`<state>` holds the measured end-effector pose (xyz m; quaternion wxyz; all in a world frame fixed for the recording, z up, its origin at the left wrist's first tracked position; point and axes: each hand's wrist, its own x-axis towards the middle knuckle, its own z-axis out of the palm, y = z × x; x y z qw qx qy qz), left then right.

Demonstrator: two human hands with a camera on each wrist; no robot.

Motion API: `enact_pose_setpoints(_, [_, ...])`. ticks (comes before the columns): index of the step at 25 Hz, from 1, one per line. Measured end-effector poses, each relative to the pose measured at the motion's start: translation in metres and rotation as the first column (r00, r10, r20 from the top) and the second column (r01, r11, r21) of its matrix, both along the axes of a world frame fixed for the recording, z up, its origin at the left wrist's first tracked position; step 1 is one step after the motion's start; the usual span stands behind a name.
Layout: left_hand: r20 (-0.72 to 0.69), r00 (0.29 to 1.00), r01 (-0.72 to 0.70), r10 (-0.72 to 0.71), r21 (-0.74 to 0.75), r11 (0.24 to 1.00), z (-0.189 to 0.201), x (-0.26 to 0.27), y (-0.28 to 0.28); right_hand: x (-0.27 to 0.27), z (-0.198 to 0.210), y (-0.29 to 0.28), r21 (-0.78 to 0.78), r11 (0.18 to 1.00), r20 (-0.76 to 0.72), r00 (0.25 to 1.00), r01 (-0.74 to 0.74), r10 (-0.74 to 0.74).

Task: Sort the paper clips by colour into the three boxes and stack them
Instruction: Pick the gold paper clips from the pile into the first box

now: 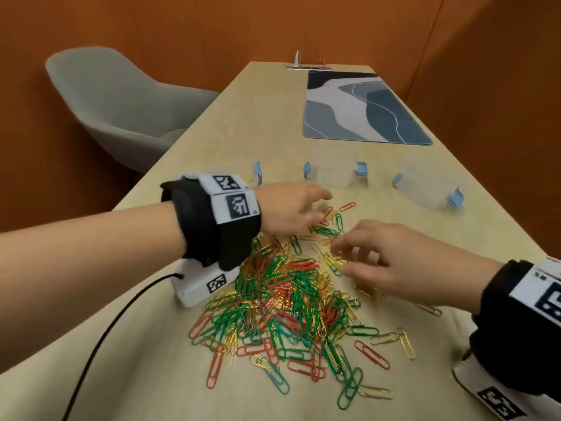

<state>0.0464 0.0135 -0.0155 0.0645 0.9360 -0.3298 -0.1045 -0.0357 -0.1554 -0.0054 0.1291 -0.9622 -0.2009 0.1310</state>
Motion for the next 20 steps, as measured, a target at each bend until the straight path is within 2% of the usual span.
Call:
enact_pose_setpoints(2, [-0.092, 0.994, 0.06, -0.059, 0.015, 0.998, -0.002, 0.006, -0.007, -0.006, 0.0, 0.0, 0.022, 0.999, -0.004, 1.0, -0.028, 0.028])
enact_pose_setpoints(4, [-0.135, 0.986, 0.095, -0.1, -0.04, 0.995, -0.004, 0.001, -0.004, -0.009, 0.001, -0.003, 0.012, 0.999, -0.015, 0.999, -0.033, 0.033])
enact_pose_setpoints(7, [-0.065, 0.993, 0.092, -0.101, -0.132, 0.987, -0.001, -0.018, 0.013, -0.011, 0.0, -0.005, -0.001, 0.996, -0.04, 0.995, -0.092, 0.091])
enact_pose_setpoints(10, [0.004, 0.991, 0.127, -0.13, -0.256, 0.958, 0.002, -0.039, 0.039, -0.011, -0.003, -0.001, 0.054, 0.991, -0.032, 0.992, -0.119, 0.121])
enact_pose_setpoints(12, [-0.038, 0.981, 0.176, -0.192, -0.262, 0.949, 0.002, -0.052, 0.045, -0.01, -0.003, 0.001, 0.1, 0.99, -0.026, 0.995, -0.098, 0.101])
enact_pose_setpoints(15, [-0.057, 0.959, 0.266, -0.279, -0.177, 0.948, -0.001, -0.06, 0.04, -0.009, -0.004, 0.0, 0.103, 0.993, -0.005, 0.998, -0.061, 0.062])
enact_pose_setpoints(20, [0.008, 0.968, 0.245, -0.251, -0.251, 0.937, -0.006, -0.055, 0.049, -0.007, -0.004, -0.005, 0.166, 0.985, 0.07, 0.996, 0.037, -0.05])
